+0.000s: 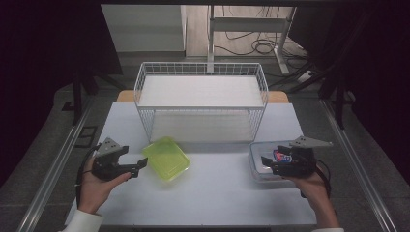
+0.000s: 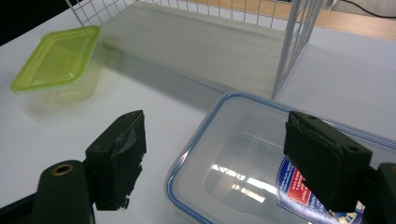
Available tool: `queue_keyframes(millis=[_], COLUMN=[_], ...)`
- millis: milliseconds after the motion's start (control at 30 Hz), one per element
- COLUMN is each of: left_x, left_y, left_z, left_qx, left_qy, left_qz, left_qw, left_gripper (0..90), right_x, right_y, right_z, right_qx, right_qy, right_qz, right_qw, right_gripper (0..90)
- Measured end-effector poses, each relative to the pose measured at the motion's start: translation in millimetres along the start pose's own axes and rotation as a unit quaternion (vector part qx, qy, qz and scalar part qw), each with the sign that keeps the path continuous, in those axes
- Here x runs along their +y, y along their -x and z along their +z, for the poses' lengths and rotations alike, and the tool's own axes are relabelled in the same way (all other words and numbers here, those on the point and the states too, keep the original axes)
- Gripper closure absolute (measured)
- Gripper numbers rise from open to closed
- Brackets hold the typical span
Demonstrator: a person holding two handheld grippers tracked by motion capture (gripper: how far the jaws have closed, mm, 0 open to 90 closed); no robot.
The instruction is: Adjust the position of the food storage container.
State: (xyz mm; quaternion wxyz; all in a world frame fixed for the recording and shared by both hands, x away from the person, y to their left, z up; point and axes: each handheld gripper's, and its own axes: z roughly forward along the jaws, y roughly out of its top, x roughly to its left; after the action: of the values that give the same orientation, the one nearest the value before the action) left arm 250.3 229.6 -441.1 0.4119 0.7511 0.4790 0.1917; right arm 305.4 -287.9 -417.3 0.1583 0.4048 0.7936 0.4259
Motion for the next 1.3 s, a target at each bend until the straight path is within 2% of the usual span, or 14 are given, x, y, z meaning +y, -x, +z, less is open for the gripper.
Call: queue_keyframes(millis=[233, 500, 600, 667, 767, 900, 1100, 1233, 1267, 1300], left_x=[-0.9, 0.3, 0.1, -0.6, -1.2, -1.9, -3.8, -5.0, -5.8, -5.8], left_y=[-1.7, -0.3, -0.2, 0.4, 1.1, 1.0, 0.5, -0.7, -1.4, -1.4], left_z=[-0.3, -1.0, -0.1, 1.1, 2.7, 4.4, 6.8, 7.3, 7.9, 7.9], left_qx=[-0.009, -0.013, -0.014, -0.015, -0.016, -0.018, -0.019, -0.017, -0.017, -0.017], left_qy=[-0.006, -0.011, -0.016, -0.017, -0.022, -0.026, -0.032, -0.033, -0.035, -0.035], left_qz=[-0.009, -0.017, -0.020, -0.021, -0.021, -0.020, -0.021, -0.023, -0.023, -0.023], left_qw=[0.9999, 0.9997, 0.9996, 0.9995, 0.9994, 0.9993, 0.9991, 0.9990, 0.9990, 0.9990], left_gripper=[16.6, 15.6, 15.5, 15.5, 15.7, 15.7, 15.7, 15.6, 15.6, 15.6], right_x=[0.7, 2.8, 4.9, 6.5, 8.5, 11.6, 14.4, 13.1, 12.8, 12.8], right_y=[1.0, 6.2, 11.1, 16.0, 24.7, 34.1, 50.2, 63.9, 71.8, 75.3], right_z=[-0.2, -1.8, -2.9, -5.3, -9.7, -12.1, -9.7, -7.6, -7.1, -6.9], right_qx=[0.000, -0.013, -0.031, -0.041, -0.050, -0.071, -0.108, -0.131, -0.146, -0.149], right_qy=[-0.005, -0.028, -0.050, -0.063, -0.071, -0.087, -0.118, -0.133, -0.138, -0.139], right_qz=[0.000, 0.007, 0.003, 0.010, 0.019, 0.026, 0.034, 0.043, 0.045, 0.048], right_qw=[1.0000, 0.9995, 0.9983, 0.9971, 0.9960, 0.9933, 0.9866, 0.9815, 0.9785, 0.9778], right_gripper=[21.1, 23.3, 29.3, 36.6, 42.7, 47.8, 58.2, 71.2, 78.1, 81.7])
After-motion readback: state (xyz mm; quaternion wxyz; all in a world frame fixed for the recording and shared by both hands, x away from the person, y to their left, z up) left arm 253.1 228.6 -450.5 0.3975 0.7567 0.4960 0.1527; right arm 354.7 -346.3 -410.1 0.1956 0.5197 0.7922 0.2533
